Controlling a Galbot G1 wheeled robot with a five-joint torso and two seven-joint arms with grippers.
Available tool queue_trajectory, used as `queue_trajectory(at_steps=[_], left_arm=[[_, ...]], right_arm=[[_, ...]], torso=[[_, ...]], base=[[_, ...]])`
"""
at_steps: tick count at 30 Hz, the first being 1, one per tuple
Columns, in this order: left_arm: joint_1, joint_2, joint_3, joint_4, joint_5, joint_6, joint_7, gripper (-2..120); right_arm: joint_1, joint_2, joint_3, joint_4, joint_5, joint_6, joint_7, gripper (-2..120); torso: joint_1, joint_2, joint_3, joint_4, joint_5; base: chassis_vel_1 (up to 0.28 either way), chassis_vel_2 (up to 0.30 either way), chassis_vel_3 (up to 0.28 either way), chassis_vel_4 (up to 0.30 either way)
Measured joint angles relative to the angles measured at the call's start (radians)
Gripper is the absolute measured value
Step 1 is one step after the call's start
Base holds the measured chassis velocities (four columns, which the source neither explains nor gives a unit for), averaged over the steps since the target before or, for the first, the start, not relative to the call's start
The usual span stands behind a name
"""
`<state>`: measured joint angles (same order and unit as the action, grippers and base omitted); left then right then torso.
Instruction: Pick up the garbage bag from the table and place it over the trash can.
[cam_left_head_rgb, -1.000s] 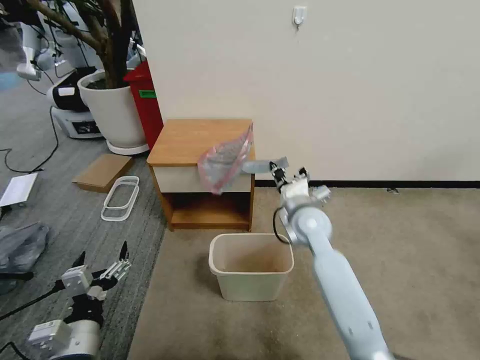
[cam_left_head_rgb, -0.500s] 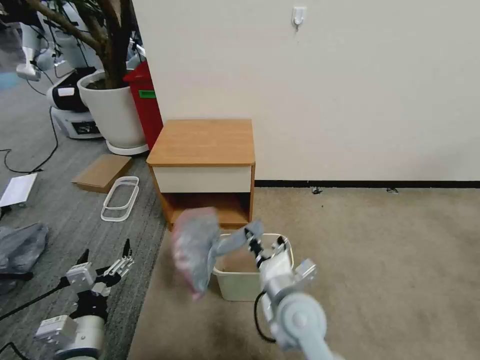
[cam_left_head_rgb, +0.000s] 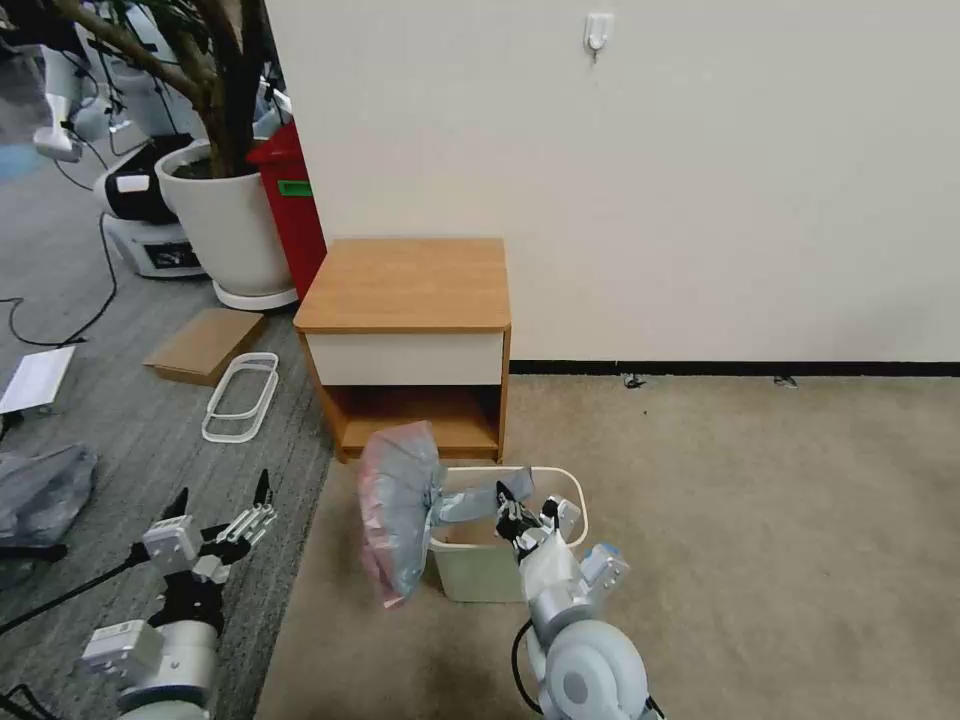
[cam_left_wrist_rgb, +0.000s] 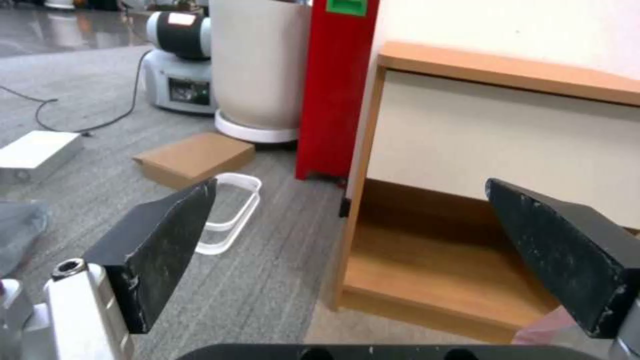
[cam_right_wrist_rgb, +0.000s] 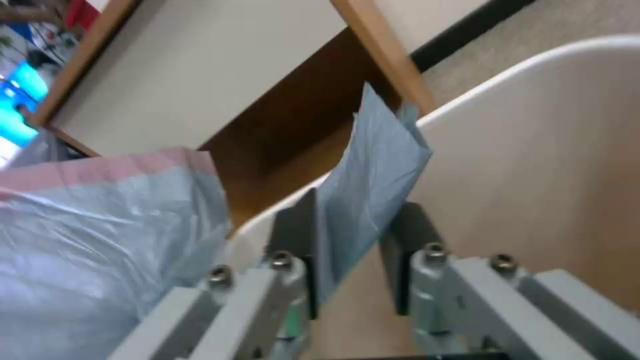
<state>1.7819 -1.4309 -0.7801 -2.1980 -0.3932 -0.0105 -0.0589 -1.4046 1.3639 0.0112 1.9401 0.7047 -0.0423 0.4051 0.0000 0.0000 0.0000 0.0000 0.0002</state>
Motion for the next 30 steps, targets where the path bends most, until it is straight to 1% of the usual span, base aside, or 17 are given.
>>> queue_trajectory(at_steps=[1,4,7,8,11,12,13,15,16,19,21,22,25,26,27,29,30], left_arm=[[-0.002,0.0,0.003,0.002,0.0,0.0,0.001,100],[-0.003,0.0,0.009,0.004,0.002,0.0,0.002,100],[-0.005,0.0,0.018,0.005,0.019,-0.001,0.006,100],[-0.005,0.0,0.018,0.005,0.019,-0.001,0.006,100],[-0.006,0.009,0.025,-0.001,0.025,-0.002,0.011,100],[-0.006,0.009,0.025,-0.001,0.025,-0.002,0.011,100],[-0.005,0.013,0.028,-0.007,0.026,-0.002,0.018,100],[-0.003,0.021,0.035,-0.016,0.031,-0.002,0.031,100],[-0.003,0.021,0.035,-0.016,0.031,-0.002,0.031,100],[0.001,0.038,0.045,-0.046,0.021,0.002,0.072,100],[0.001,0.064,0.041,-0.081,-0.074,0.015,0.142,100],[0.001,0.064,0.041,-0.081,-0.074,0.015,0.142,100],[-0.002,0.106,0.031,-0.144,-0.277,0.062,0.248,100],[-0.003,0.118,0.031,-0.164,-0.333,0.087,0.268,100],[-0.003,0.118,0.031,-0.164,-0.333,0.087,0.268,100],[-0.02,0.15,0.051,-0.215,-0.489,0.181,0.291,100],[-0.028,0.157,0.064,-0.226,-0.531,0.216,0.287,100]], right_arm=[[-0.006,-0.008,0.002,0.004,-0.034,0.002,0.001,30],[-0.015,-0.018,0.009,0.012,-0.093,0.004,0.002,37],[-0.028,-0.037,0.03,0.037,-0.162,0.006,0.021,53],[-0.028,-0.037,0.03,0.037,-0.162,0.006,0.021,53],[-0.041,-0.057,0.057,0.075,-0.192,-0.002,0.032,67],[-0.041,-0.057,0.057,0.075,-0.192,-0.002,0.032,67],[-0.043,-0.062,0.067,0.089,-0.202,-0.002,0.033,74],[-0.043,-0.07,0.08,0.11,-0.209,-0.002,0.033,82],[-0.043,-0.07,0.08,0.11,-0.209,-0.002,0.033,82],[-0.047,-0.078,0.102,0.147,-0.211,-0.005,0.034,95],[-0.054,-0.08,0.113,0.163,-0.209,-0.005,0.034,99],[-0.054,-0.08,0.113,0.163,-0.209,-0.005,0.034,99],[-0.065,-0.076,0.12,0.171,-0.21,-0.005,0.035,100],[-0.069,-0.073,0.12,0.173,-0.212,-0.005,0.035,100],[-0.069,-0.073,0.12,0.173,-0.212,-0.005,0.035,100],[-0.08,-0.065,0.122,0.178,-0.221,-0.004,0.036,100],[-0.084,-0.062,0.124,0.18,-0.223,-0.004,0.036,100]], torso=[[0.0,0.0,0.0,0.0,-0.0001],[0.0,0.0,0.0,-0.0001,-0.0001],[0.0,0.0,0.0,-0.0001,0.0],[0.0,0.0,0.0,-0.0001,0.0],[0.0,0.0,0.0,0.0,-0.0001],[0.0,0.0,0.0,0.0,-0.0001],[0.0,0.0,0.0,-0.0001,-0.0001],[0.0,0.0,0.0,-0.0001,-0.0001],[0.0,0.0,0.0,-0.0001,-0.0001],[0.0,0.0,0.0,0.0,-0.0001],[0.0,0.0,0.0,-0.0001,-0.0002],[0.0,0.0,0.0,-0.0001,-0.0002],[0.0,0.0,0.0,0.0,-0.0002],[0.0,0.0,0.0,0.0,0.0],[0.0,0.0,0.0,0.0,0.0],[0.0,0.0,0.0,-0.0001,0.0],[0.0,0.0,0.0,-0.0001,0.0]], base=[[0.0,0.0,0.0,0.0],[0.0,0.0,0.0,0.0],[0.0,0.0,0.0,0.0],[0.0,0.0,0.0,0.0],[0.0,0.0,0.0,0.0],[0.0,0.0,0.0,0.0],[0.0,0.0,0.0,0.0],[0.0,0.0,0.0,0.0],[0.0,0.0,0.0,0.0],[0.0,0.0,0.0,0.0],[0.0,0.0,0.0,0.0],[0.0,0.0,0.0,0.0],[0.0,0.0,0.0,0.0],[0.0,0.0,0.0,0.0],[0.0,0.0,0.0,0.0],[0.0,0.0,0.0,0.0],[0.0,0.0,0.0,0.0]])
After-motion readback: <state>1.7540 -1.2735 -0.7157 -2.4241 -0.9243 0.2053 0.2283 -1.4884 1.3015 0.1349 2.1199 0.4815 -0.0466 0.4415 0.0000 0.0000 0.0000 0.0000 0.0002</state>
